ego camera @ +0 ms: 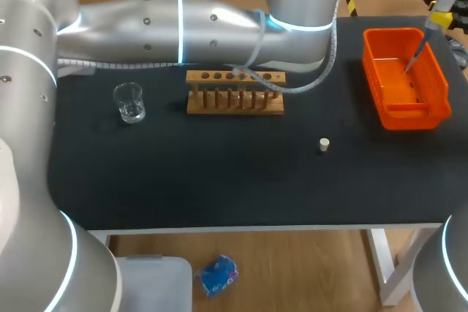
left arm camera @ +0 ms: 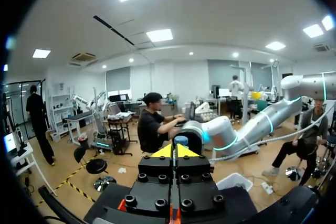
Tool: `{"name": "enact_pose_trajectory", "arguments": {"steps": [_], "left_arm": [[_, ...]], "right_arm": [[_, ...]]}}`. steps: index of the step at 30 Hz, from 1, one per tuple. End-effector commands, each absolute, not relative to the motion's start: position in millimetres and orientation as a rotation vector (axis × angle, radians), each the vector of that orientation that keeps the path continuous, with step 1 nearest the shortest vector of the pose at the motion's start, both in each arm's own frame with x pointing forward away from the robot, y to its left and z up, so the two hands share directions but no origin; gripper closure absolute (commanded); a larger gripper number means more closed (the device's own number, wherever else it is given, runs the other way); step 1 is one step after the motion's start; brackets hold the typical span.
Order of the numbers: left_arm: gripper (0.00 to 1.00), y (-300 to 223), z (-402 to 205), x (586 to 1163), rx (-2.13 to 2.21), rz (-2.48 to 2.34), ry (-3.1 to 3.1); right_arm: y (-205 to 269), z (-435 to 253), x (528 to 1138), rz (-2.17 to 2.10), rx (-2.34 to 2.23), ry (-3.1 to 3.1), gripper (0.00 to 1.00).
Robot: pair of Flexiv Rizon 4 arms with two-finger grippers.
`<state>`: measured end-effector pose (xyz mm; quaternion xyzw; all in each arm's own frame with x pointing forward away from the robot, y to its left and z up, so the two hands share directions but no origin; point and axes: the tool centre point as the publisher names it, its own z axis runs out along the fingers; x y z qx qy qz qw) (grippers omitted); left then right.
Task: Invert the test tube, pick up the pipette, mount the tip to pipette, aspirate from beaker and dispense into the tube, eject the tip, return the pipette, and cap with the stopper.
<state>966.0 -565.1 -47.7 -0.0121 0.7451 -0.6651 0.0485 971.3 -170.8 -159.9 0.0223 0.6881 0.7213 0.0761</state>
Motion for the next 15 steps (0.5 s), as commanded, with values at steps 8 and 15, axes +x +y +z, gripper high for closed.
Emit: {"name": "enact_pose_trajectory", "arguments": {"steps": [8, 15], "left_arm": [[1.0, -583.6, -58.5, 963.9, -0.016, -2.207, 2.107], [1.0, -586.9, -62.0, 963.9, -0.011, -2.22, 2.107]], "right_arm": [[-172.5, -160.3, 972.9, 2.166, 0.06, 2.066, 1.0], [-172.5, -160.3, 972.9, 2.166, 0.06, 2.066, 1.0]]}}
